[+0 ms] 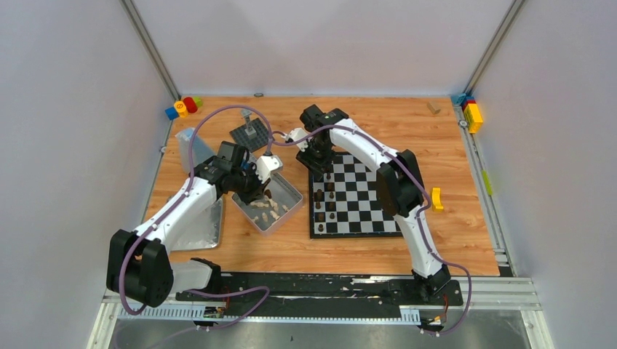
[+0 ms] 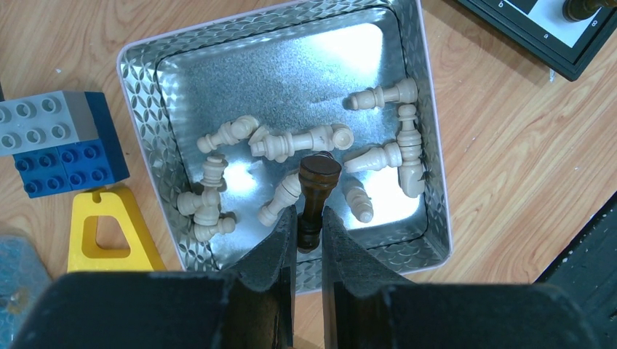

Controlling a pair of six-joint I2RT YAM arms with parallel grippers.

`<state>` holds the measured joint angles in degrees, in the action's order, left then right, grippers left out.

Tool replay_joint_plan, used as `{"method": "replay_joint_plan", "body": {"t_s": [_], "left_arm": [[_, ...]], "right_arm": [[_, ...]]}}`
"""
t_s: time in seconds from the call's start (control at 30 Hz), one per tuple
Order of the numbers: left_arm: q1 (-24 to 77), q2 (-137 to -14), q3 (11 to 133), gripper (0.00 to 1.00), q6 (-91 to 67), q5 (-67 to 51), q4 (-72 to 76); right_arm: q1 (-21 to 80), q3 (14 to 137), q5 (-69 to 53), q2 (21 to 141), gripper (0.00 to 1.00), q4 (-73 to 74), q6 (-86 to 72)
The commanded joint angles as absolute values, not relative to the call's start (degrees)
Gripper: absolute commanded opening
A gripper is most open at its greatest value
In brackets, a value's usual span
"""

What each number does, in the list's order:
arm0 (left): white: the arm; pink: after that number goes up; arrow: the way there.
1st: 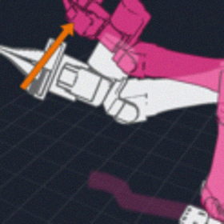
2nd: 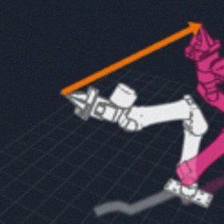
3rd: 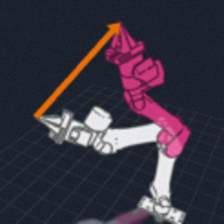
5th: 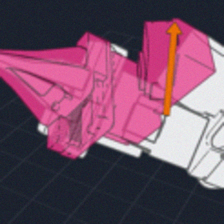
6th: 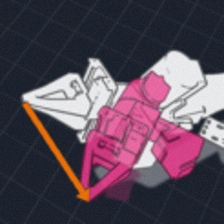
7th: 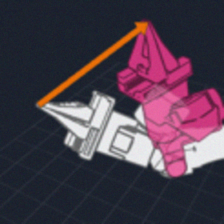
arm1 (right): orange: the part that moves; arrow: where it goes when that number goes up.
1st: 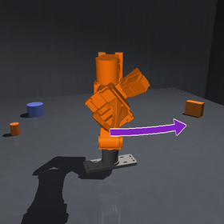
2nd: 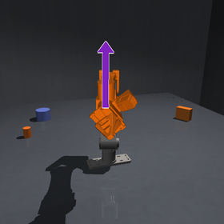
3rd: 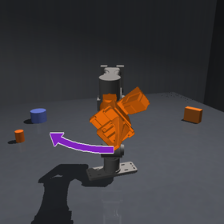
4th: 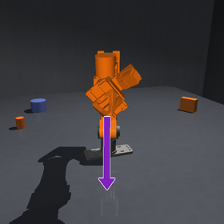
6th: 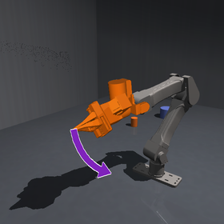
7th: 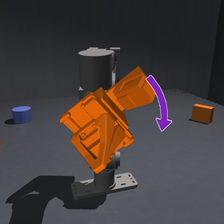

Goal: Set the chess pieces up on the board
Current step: Place the chess piece on the chessboard.

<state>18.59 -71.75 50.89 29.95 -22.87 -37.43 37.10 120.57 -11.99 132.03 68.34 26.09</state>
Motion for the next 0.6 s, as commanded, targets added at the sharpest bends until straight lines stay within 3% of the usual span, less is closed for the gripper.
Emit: {"method": "replay_joint_plan", "body": {"t_s": [0.0,0.2,0.57], "left_arm": [[18.1,-72.1,51.8,0.0,29.8,-24.1,-35.8],[18.1,-72.0,52.8,0.0,29.3,-24.4,-35.0],[15.0,-73.0,58.7,0.0,24.3,-33.9,-36.3]], "right_arm": [[37.2,123.9,-11.6,130.7,0.4,67.6,24.5],[34.4,122.5,-20.1,125.4,0.41,62.3,20.9],[25.7,103.2,-61.4,113.8,0.41,36.4,7.8]]}}
